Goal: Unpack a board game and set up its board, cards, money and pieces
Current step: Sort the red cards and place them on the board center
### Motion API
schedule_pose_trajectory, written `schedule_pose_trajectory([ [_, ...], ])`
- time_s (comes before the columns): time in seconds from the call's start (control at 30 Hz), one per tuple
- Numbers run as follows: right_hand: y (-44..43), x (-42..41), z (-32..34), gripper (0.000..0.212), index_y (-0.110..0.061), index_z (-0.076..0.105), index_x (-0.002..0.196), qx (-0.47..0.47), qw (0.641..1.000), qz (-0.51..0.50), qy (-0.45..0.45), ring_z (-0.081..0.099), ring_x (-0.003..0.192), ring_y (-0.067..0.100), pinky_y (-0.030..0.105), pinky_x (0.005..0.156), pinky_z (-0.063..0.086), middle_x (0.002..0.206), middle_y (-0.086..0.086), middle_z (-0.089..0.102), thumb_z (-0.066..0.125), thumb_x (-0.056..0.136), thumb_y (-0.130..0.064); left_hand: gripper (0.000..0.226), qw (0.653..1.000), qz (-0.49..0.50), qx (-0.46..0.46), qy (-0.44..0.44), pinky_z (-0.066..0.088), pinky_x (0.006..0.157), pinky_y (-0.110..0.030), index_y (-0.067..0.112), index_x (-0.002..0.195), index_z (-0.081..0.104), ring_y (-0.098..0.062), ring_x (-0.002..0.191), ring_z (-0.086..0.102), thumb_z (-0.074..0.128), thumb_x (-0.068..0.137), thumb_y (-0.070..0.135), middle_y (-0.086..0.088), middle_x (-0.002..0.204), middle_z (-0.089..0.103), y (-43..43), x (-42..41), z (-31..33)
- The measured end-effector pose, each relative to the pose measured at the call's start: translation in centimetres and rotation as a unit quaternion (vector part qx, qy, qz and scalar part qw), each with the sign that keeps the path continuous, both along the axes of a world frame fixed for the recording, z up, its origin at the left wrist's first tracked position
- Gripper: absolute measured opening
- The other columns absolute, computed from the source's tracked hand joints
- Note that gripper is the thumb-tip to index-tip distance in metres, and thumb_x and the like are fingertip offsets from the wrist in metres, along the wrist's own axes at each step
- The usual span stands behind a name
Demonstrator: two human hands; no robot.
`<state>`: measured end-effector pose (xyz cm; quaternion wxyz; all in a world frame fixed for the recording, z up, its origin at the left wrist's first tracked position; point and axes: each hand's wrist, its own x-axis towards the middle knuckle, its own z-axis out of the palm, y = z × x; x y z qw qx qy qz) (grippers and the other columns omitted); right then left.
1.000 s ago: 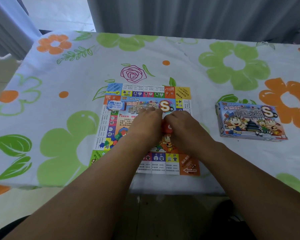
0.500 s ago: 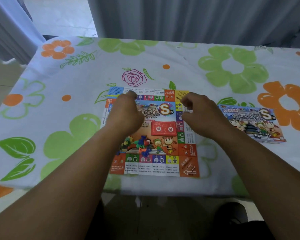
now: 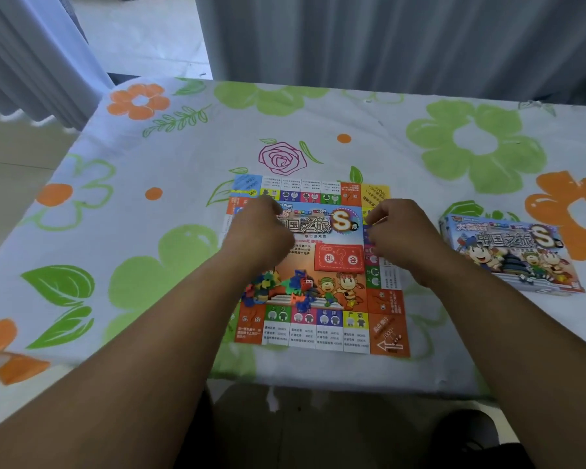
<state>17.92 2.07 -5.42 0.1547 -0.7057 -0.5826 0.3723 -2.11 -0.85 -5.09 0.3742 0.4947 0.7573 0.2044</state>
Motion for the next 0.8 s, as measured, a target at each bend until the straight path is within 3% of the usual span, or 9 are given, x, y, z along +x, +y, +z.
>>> schedule_pose_trajectory([
  [0.17,0.1,-0.2,-0.8,0.018,-0.013,0.06,0.096,-0.057,0.991,-0.064,0.101,0.066,0.093,0.028,0.054,0.079,0.061,0.105,0.01,0.062,0.046,0.095,-0.001,0.056,0.995,-0.086,-0.044,0.011,0.058,0.082,-0.044,0.014,0.121,0.05,-0.024,0.095,0.063,0.081,0.075,0.012,-0.003,0.109,0.061,-0.6,3.1,-1.0],
  [0.33,0.1,0.1,-1.1,0.022,-0.011,0.062,0.1,-0.058,0.994,-0.034,0.084,0.065,0.092,0.026,0.048,0.08,0.061,0.109,0.013,0.064,0.045,0.095,0.0,0.077,0.982,-0.153,-0.012,0.107,0.048,0.096,-0.043,0.016,0.14,0.04,-0.032,0.121,0.053,0.082,0.076,0.018,-0.009,0.139,0.042,-1.3,4.4,-2.1],
  [0.5,-0.2,0.3,-1.5,0.027,-0.011,0.065,0.109,-0.038,0.999,0.036,0.016,0.062,0.106,0.03,0.048,0.087,0.057,0.117,0.012,0.063,0.049,0.092,0.003,0.071,0.965,-0.211,0.024,0.152,0.047,0.094,-0.039,0.016,0.139,0.044,-0.029,0.121,0.051,0.081,0.078,0.02,-0.007,0.134,0.043,-1.2,5.0,-2.6],
  [0.8,-0.3,0.5,-2.1,0.022,-0.015,0.063,0.105,-0.046,0.997,0.052,0.038,0.062,0.107,0.028,0.047,0.09,0.057,0.12,0.012,0.062,0.049,0.096,-0.001,0.052,0.954,-0.225,0.056,0.191,0.046,0.089,-0.036,0.014,0.132,0.052,-0.026,0.116,0.055,0.073,0.085,0.019,-0.004,0.127,0.051,-0.9,5.3,-2.9],
])
